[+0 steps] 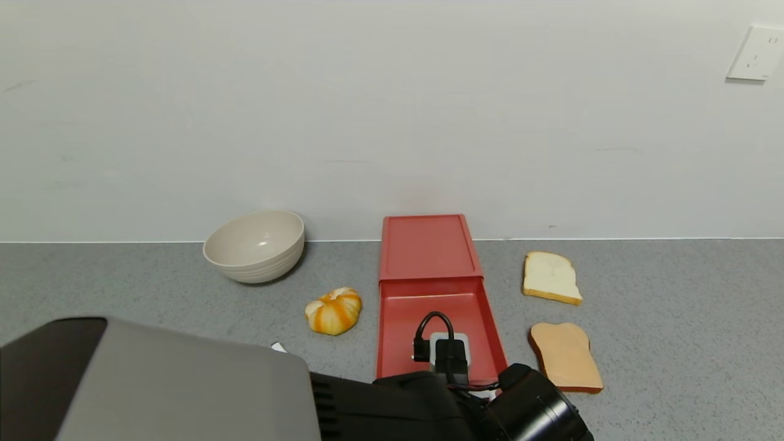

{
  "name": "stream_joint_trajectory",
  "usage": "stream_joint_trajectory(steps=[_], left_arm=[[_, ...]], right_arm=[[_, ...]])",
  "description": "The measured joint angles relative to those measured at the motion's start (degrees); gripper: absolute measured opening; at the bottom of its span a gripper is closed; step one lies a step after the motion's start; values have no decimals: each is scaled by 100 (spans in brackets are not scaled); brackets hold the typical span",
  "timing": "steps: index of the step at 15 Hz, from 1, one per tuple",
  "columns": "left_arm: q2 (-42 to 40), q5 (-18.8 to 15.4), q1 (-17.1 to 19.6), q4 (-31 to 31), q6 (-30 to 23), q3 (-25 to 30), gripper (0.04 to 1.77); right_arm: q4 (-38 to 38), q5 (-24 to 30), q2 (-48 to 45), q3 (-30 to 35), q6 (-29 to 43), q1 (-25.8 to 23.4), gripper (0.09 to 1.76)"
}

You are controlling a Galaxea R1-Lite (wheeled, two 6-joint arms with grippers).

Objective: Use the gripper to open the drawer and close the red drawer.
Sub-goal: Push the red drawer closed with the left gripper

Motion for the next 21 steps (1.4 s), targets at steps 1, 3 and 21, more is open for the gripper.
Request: stream_joint_trajectory(steps=[1, 3, 21], left_arm=[[2, 46, 0, -24, 16, 0, 11], [13, 83, 0, -197, 79, -2, 11], [138, 99, 358, -339, 499, -226, 11]], right_arm=[[0, 0, 0, 0, 0, 0, 171], [2, 0, 0, 0, 0, 0, 171], [2, 0, 0, 0, 1, 0, 171]])
